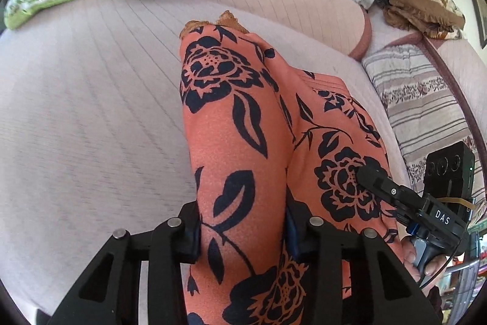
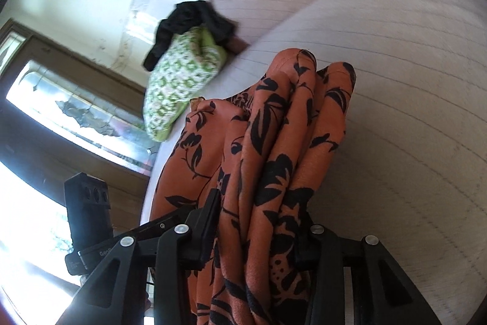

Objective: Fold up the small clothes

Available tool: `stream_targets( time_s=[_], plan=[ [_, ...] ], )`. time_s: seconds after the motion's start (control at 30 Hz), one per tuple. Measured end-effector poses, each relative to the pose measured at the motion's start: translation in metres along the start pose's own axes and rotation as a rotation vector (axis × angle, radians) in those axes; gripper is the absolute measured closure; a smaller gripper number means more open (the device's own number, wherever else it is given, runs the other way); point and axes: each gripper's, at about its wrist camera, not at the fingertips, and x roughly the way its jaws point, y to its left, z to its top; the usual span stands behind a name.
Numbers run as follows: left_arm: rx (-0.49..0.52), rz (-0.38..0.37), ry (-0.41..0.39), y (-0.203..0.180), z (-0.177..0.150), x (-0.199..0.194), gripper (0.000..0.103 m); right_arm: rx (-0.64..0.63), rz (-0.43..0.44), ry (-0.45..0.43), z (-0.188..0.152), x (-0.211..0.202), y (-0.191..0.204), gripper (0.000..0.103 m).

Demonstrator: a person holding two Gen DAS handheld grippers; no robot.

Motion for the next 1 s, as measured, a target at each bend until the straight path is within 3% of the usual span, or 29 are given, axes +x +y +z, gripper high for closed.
stream_targets(
  time_s=[0.17, 0.37, 0.57, 0.83, 0.93, 1.0],
  plan=[
    [0.001, 0.053, -0.049, 0.022, -0.005, -0.041, 0.060, -0.061, 0.038, 0.003, -0.008, 0.011, 0.035, 0.063],
    [-0.006, 0.072, -0.062, 0.037, -0.020, -0.061, 0.060, -0.103, 0.044, 0.004, -0.029, 0.017, 0.060, 0.063],
    [-0.010, 0.091, -0.046, 0.043, -0.035, -0.054, 0.060, -0.138, -0.015, 0.013, -0.050, 0.024, 0.070, 0.063],
    [-0.037, 0.116, 0.023, 0.061, -0.055, -0.025, 0.059, -0.093, -0.111, 0.068, -0.074, 0.048, 0.056, 0.063],
    [-0.053, 0.123, 0.021, 0.070, -0.062, -0.020, 0.049, -0.091, -0.182, 0.098, -0.079, 0.058, 0.048, 0.061],
    [-0.065, 0.111, 0.022, 0.074, -0.064, -0.024, 0.047, -0.078, -0.193, 0.102, -0.080, 0.056, 0.046, 0.058]
  ],
)
